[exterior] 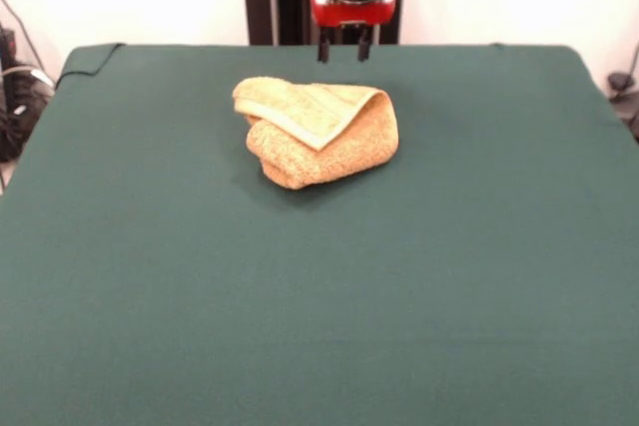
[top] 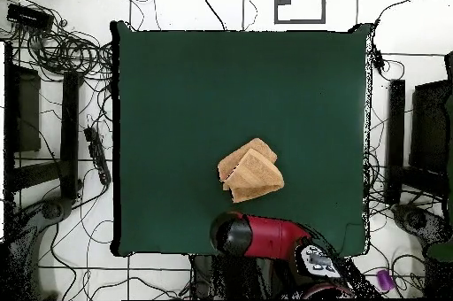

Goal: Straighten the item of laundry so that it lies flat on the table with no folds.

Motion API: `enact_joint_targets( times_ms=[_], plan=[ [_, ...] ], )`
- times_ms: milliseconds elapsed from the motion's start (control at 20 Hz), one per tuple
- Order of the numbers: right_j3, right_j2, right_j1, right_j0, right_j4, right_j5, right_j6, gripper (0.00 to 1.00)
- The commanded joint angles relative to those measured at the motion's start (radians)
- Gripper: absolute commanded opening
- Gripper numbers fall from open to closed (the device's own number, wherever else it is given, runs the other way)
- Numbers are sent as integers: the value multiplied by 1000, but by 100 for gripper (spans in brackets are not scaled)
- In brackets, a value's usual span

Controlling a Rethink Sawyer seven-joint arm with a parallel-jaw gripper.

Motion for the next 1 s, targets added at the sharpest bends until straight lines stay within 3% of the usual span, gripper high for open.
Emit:
enact_joint_targets(
  times_ms=[50,1000],
  plan=[
    [-121,76,69,22,33,53,124,100],
    [-275,121,159,-8,28,133,57,100]
  ],
)
